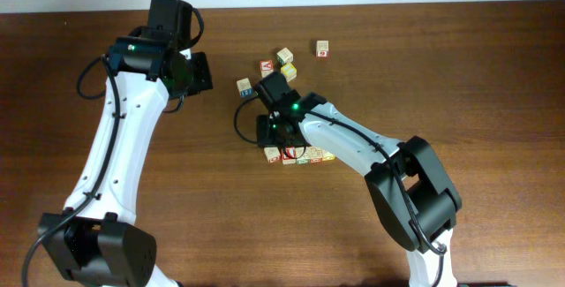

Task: Rotate 5 blocks

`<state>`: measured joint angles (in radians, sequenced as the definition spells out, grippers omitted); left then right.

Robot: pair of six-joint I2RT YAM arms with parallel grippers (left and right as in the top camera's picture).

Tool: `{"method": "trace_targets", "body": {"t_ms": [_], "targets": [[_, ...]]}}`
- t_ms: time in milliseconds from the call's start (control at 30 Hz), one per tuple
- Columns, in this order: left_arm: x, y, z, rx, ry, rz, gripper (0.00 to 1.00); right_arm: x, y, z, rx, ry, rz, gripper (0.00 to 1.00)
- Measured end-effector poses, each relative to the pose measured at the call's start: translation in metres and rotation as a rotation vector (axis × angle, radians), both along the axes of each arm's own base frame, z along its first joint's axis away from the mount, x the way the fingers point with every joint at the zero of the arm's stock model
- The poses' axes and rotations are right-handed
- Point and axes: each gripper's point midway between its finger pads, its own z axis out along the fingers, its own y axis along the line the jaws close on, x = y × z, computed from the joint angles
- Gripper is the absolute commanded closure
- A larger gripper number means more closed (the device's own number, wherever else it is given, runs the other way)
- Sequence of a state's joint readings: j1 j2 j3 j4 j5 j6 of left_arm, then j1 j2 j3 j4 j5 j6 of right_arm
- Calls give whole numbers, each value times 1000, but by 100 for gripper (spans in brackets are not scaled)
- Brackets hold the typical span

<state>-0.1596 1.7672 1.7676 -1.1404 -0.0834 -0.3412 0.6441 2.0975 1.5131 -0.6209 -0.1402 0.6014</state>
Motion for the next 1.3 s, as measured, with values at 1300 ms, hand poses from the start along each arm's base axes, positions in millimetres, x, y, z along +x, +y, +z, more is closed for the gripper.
{"method": "trace_targets", "body": {"t_ms": [1300], "targets": [[-43, 42, 96, 61, -188, 91, 100, -21, 30, 22, -11, -6, 136, 96]]}}
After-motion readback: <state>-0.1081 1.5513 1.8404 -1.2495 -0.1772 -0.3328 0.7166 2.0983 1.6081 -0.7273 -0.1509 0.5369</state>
